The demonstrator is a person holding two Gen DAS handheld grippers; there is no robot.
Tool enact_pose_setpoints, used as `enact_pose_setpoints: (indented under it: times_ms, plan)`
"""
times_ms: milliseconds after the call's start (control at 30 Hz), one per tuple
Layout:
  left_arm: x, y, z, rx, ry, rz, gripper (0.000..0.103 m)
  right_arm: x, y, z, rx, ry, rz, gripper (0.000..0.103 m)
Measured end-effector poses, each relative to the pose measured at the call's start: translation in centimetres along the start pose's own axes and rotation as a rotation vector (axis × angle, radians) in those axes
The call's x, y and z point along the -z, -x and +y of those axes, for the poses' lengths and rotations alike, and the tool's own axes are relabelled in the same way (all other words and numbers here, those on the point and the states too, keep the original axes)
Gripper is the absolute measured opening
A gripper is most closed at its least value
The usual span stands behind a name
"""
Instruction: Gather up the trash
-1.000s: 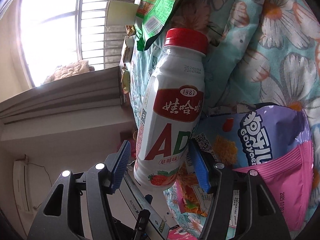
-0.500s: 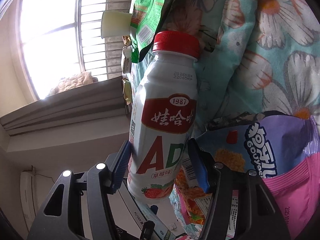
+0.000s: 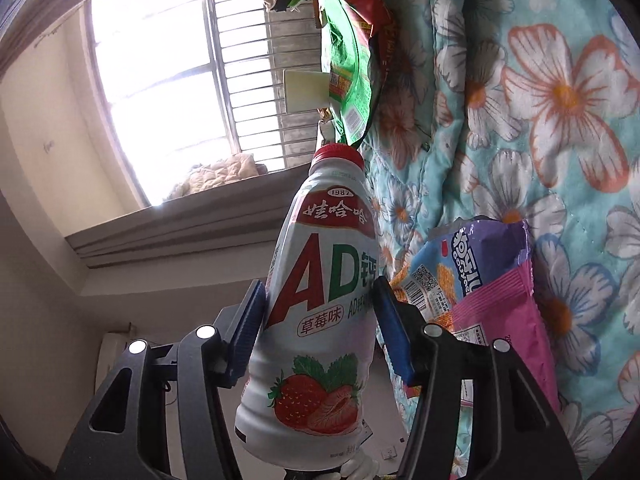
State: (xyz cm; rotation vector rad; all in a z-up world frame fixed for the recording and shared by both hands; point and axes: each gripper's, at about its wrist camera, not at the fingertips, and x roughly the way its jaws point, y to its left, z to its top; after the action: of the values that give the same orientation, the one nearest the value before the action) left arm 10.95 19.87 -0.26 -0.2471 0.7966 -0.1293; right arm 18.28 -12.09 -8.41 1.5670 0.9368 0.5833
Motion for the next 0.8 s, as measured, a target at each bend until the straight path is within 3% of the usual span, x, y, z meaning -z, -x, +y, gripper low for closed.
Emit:
enact_pose_setpoints:
  times_ms: [433, 800]
  plan:
    - [-1.8, -0.2, -5.9, 0.077, -0.081, -0.001, 0.084, -1.5, 7.2, -1.7, -0.119, -0.024, -0.039, 0.054]
    - [-3.3, -1.9, -12.7, 0.184, -0.19, 0.021, 0.084, -1.9, 13.5, -2.2, -0.183, -0.016, -0.139, 0.054]
